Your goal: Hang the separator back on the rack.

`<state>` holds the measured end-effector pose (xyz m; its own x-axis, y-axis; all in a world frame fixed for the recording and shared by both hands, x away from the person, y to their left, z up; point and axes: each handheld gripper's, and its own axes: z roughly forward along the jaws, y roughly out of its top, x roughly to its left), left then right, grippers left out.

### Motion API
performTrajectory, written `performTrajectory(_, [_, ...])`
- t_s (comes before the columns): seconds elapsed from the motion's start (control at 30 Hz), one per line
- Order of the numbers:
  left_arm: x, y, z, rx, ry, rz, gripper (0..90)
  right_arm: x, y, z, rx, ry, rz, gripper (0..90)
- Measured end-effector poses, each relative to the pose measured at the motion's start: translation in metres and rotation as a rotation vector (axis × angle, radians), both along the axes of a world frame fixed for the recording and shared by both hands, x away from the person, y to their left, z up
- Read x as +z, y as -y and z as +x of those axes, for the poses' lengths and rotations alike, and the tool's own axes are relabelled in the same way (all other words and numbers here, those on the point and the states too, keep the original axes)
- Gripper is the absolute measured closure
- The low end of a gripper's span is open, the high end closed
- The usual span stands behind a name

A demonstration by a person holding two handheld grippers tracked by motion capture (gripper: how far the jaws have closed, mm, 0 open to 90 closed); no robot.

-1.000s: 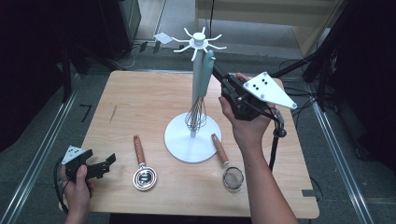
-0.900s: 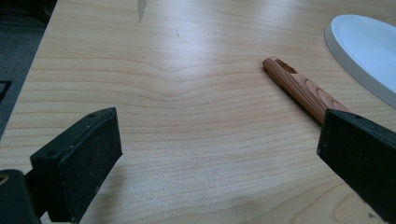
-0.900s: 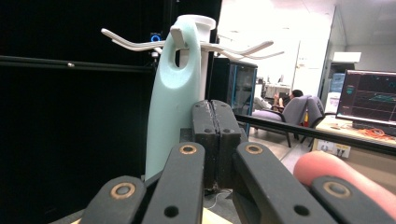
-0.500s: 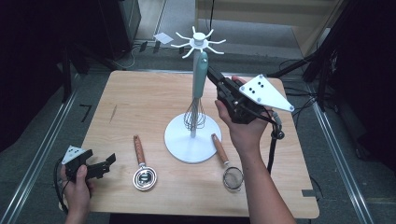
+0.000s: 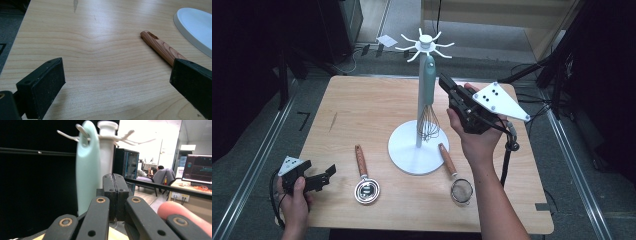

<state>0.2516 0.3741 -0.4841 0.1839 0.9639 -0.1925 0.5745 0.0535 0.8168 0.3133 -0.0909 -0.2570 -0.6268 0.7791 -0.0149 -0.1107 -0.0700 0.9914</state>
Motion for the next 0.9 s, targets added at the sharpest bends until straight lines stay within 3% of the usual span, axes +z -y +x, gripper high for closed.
performTrajectory(0.43, [0.000,0.000,0.000,-0.002,0.002,0.003,0.0,-0.030,0.027,0.002,-0.056,-0.085,-0.029,90.0])
performTrajectory(0.9, [0.000,0.001,0.000,-0.002,0.005,0.003,0.0,-0.084,0.053,0.000,-0.102,-0.200,-0.056,90.0])
